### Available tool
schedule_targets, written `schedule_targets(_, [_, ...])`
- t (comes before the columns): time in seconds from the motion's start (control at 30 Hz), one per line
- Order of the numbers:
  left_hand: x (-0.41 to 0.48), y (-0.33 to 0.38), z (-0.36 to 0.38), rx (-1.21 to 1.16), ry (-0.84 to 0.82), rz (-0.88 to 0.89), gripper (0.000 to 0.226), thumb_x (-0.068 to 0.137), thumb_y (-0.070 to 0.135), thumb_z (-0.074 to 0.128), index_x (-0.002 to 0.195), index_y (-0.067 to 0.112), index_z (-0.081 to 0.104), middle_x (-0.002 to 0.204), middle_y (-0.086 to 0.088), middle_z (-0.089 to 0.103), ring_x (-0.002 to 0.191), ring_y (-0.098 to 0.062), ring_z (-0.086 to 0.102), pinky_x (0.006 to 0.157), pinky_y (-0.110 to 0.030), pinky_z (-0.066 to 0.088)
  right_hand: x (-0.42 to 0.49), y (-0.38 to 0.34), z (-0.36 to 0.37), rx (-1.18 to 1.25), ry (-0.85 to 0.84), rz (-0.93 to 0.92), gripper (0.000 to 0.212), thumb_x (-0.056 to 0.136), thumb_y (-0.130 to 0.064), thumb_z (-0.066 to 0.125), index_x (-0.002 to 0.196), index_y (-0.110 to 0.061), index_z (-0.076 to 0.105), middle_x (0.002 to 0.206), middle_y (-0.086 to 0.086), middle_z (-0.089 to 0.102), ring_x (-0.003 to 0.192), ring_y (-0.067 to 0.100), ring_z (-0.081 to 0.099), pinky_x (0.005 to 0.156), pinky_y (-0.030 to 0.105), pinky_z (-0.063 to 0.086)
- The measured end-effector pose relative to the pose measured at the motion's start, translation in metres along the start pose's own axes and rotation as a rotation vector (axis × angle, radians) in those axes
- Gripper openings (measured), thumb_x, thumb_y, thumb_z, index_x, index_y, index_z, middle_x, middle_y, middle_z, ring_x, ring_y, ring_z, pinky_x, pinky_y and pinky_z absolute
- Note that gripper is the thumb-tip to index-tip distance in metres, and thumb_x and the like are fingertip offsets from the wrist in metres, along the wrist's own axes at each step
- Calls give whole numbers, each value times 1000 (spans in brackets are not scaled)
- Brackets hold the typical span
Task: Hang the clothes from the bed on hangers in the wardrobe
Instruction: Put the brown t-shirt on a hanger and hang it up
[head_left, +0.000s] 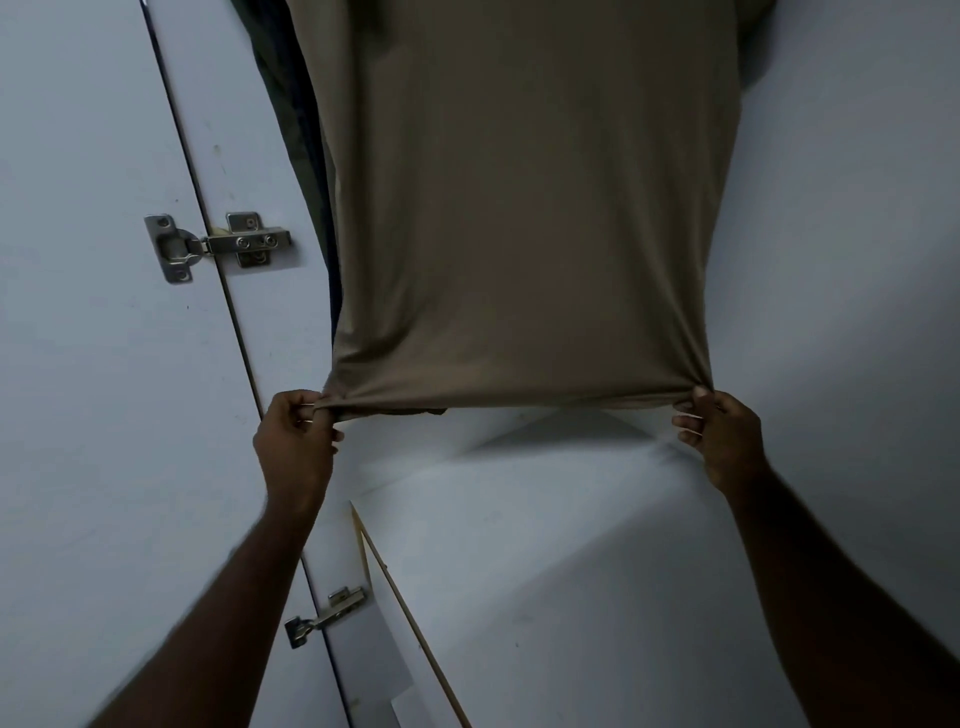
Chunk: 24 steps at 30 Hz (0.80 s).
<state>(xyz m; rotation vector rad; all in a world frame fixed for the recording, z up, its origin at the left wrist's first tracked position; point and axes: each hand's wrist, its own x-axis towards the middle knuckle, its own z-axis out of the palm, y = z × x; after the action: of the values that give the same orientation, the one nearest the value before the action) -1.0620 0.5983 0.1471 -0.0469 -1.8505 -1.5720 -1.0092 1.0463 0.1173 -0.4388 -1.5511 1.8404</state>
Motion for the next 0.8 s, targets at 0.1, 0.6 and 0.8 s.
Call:
schedule_targets(0.1, [0,-7,-3,50,40,46,11,88,4,56,96,11,52,72,-1,60,54,-14,63,53,-35,50,1,1,0,-48,-47,-1,13,99,-13,56,88,-8,62,80,11,65,58,11,67,52,20,55])
schedule_targets(0.6, [13,-37,-20,590,-101,460,28,86,-8,61,112,-2,68,90,-19,61,72,-36,60,64,-38,46,32,25,-25,-661,311,-196,13,86,-3,66,87,10,69,82,26,70,78,40,68,77,48,56])
schedule_targets(0.8, [17,-31,-22,630,-206,526,32,83,-10,64,114,-3,68,84,-16,58,64,-31,57,58,-32,43,37,17,-18,-787,236,-251,12,87,-3,63,92,8,67,90,26,69,86,42,65,77,39,50])
